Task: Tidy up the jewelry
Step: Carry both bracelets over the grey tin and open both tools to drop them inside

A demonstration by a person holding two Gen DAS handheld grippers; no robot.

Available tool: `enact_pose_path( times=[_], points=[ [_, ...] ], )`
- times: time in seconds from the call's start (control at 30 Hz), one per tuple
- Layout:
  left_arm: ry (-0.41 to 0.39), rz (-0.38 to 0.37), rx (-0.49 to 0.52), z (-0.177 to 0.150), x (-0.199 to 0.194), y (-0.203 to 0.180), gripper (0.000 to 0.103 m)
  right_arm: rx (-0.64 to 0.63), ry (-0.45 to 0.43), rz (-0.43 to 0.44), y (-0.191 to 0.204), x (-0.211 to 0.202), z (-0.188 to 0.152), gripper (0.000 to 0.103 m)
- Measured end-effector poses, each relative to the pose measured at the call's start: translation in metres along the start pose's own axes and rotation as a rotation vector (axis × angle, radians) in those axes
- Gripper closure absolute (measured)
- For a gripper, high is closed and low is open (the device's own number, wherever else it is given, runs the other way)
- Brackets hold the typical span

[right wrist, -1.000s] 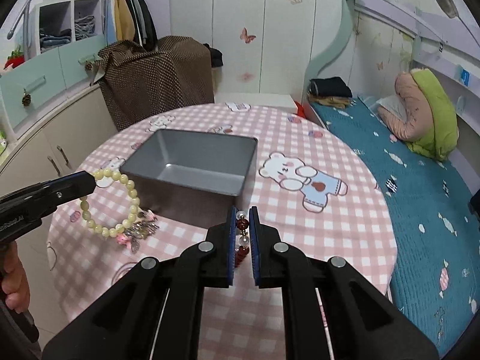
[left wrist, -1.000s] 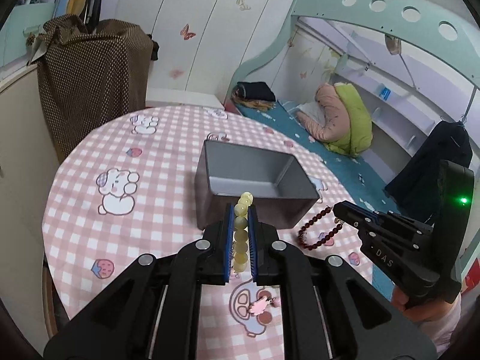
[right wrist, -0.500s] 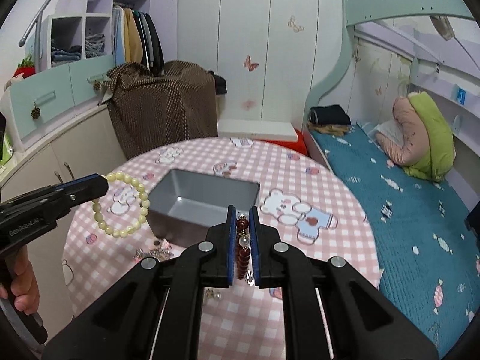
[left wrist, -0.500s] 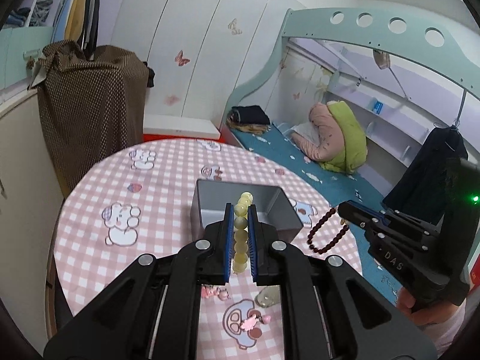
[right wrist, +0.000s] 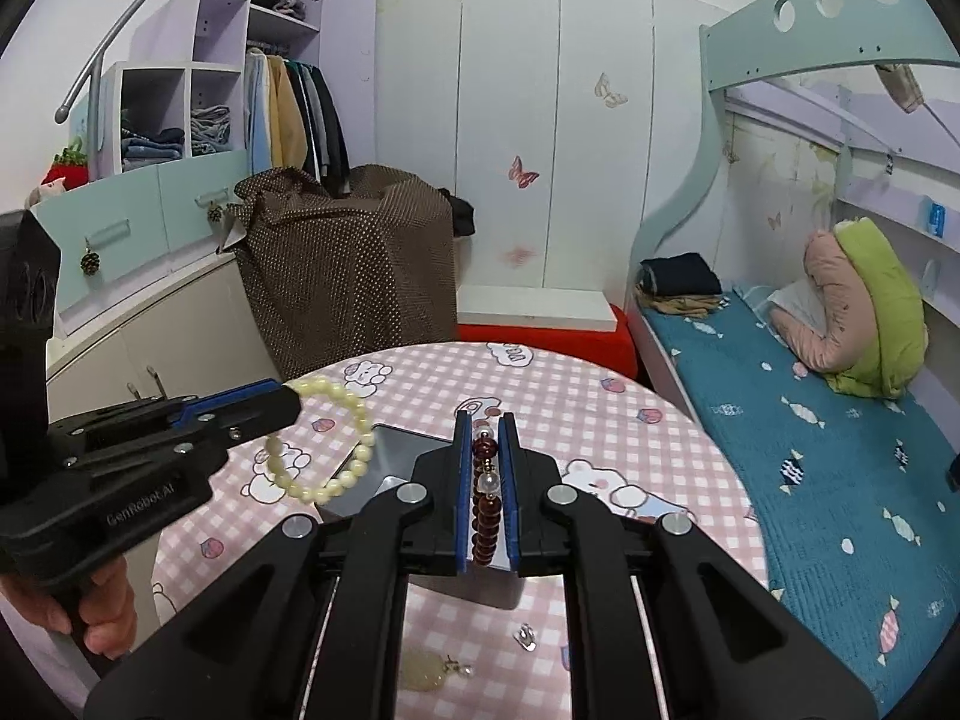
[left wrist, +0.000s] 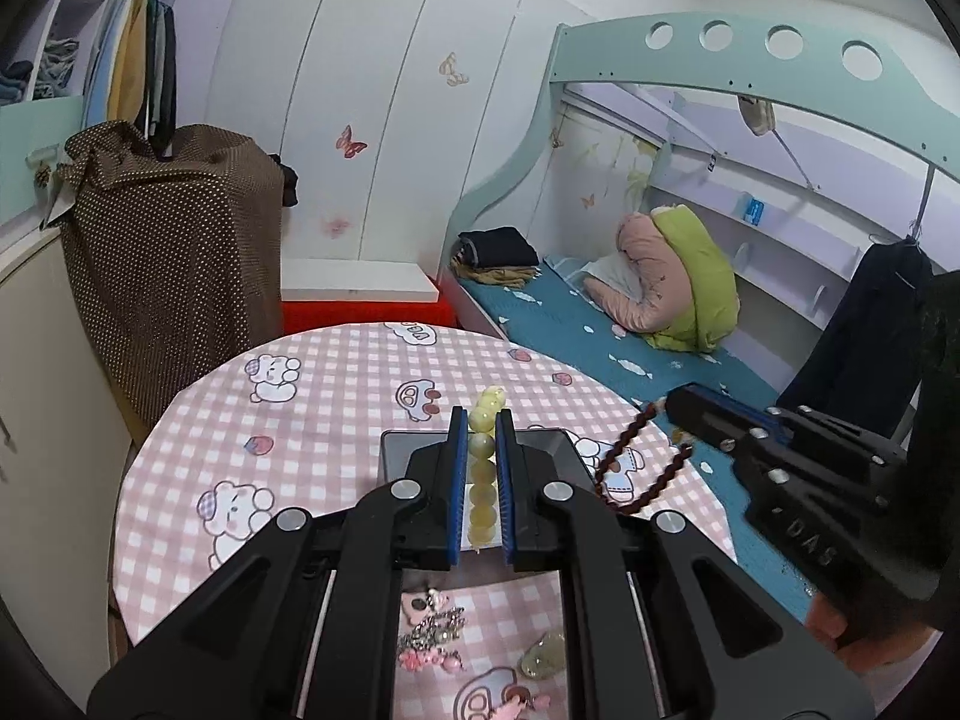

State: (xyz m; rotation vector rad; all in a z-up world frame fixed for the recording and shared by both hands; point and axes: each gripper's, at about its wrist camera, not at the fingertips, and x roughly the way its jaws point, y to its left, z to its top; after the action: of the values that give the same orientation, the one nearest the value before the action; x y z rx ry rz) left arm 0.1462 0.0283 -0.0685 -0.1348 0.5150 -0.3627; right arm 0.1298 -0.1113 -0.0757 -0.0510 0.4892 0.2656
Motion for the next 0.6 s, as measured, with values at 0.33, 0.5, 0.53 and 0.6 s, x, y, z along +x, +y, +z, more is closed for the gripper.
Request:
enact_pose_path(
  times=[0.33, 0.5, 0.53, 0.6],
  points=[
    [0.079, 0.025, -0.014, -0.010, 0.045, 0.009, 0.093, 0.032, 0.116, 0.029, -0.006, 0.050, -0.012, 0.094],
    [0.128, 0.039, -0.020, -0.017, 0.066, 0.016, 0.093, 0.044, 0.164, 0.037, -0.011, 0.069, -0.019, 0.094],
    [0.136, 0.042, -0.019, -0.018, 0.069, 0.016, 0.093, 0.046, 0.172, 0.039, -0.013, 0.072, -0.020, 0.094],
    [0.152, 0.050, -0.013, -0.022, 0.074, 0.017, 0.093, 0.054, 0.188, 0.045, -0.014, 0.077, -0.022, 0.093]
  ],
)
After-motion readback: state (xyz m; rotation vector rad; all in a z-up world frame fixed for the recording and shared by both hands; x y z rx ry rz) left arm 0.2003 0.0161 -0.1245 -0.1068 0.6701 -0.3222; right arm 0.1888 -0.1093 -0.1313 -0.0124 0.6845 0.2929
